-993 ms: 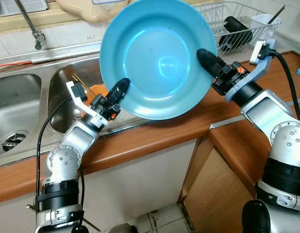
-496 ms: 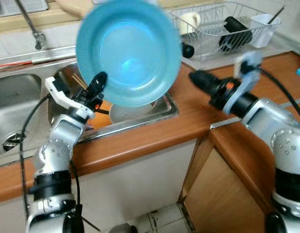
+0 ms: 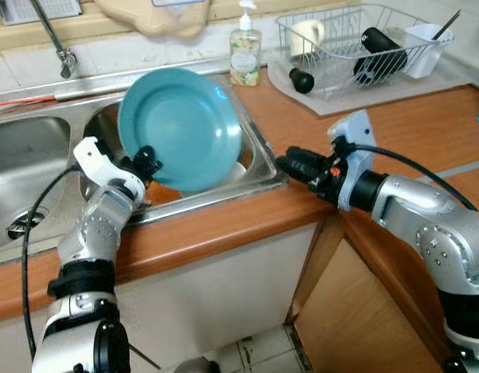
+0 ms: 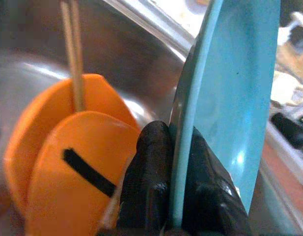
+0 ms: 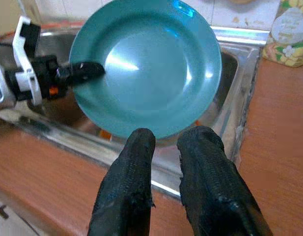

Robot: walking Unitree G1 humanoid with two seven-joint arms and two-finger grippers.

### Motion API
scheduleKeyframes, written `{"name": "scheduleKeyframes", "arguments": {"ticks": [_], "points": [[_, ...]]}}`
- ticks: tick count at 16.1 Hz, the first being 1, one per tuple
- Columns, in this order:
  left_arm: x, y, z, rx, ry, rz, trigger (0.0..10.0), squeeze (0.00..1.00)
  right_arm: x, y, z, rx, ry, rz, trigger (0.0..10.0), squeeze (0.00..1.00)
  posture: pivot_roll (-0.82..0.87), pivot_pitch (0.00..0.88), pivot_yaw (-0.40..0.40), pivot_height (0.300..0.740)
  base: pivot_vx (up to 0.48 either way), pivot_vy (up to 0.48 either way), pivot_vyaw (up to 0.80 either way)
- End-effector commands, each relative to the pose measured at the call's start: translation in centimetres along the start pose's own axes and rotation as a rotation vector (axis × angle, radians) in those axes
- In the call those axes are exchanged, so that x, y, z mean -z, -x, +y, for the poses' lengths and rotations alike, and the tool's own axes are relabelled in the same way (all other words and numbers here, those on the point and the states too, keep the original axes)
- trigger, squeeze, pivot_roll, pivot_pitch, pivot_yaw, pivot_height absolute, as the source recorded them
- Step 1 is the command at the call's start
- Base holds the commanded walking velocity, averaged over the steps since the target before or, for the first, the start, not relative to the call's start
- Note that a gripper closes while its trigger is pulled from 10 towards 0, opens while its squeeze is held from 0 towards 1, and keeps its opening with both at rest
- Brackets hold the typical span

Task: Kitchen organization

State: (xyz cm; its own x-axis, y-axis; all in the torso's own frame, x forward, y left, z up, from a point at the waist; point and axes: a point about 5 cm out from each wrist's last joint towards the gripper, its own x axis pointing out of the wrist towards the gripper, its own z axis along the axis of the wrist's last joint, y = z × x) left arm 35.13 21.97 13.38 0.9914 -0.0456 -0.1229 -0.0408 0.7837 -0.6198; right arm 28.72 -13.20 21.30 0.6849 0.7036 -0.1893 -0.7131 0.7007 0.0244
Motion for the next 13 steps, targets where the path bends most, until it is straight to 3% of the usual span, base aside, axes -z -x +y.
{"name": "scheduleKeyframes", "arguments": {"ticks": [1,8,9,10,11,12,13], "points": [[-0.4,-0.3,0.5,-0.069,-0.027,0.002,0.0,0.00,0.0,0.1,0.4,-0.016,0.046,0.009,10.0,0.00,-0.14,0.000,0.086,0.740,0.000,0.000,0.00],[0.7,-1.1,0.7,-0.143,-0.001,0.093,0.0,0.00,0.5,-0.1,0.5,-0.028,0.078,0.044,10.0,0.00,-0.14,0.000,0.090,0.740,0.000,0.000,0.00],[0.9,-1.2,0.6,-0.141,0.000,0.115,1.5,0.00,0.5,-0.1,0.5,-0.028,0.079,0.048,10.0,0.00,-0.14,0.000,0.092,0.740,0.000,0.000,0.00],[1.2,-1.4,0.5,-0.150,-0.011,0.141,10.0,0.00,0.6,0.0,0.4,-0.029,0.081,0.049,10.0,0.00,-0.15,0.000,0.088,0.740,0.000,0.000,0.00],[1.3,-1.5,0.4,-0.141,-0.010,0.151,10.0,0.00,0.5,0.0,0.4,-0.031,0.086,0.051,10.0,0.00,-0.15,0.000,0.088,0.740,0.000,0.000,0.00],[1.3,-1.6,0.4,-0.149,-0.012,0.156,10.0,1.00,0.5,0.0,0.4,-0.033,0.092,0.053,10.0,0.00,-0.16,0.000,0.090,0.740,0.000,0.000,0.00],[1.3,-1.6,0.4,-0.153,-0.014,0.159,10.0,1.00,0.4,0.0,0.4,-0.033,0.093,0.053,10.0,0.00,-0.16,0.000,0.090,0.740,0.000,0.000,0.00]]}}
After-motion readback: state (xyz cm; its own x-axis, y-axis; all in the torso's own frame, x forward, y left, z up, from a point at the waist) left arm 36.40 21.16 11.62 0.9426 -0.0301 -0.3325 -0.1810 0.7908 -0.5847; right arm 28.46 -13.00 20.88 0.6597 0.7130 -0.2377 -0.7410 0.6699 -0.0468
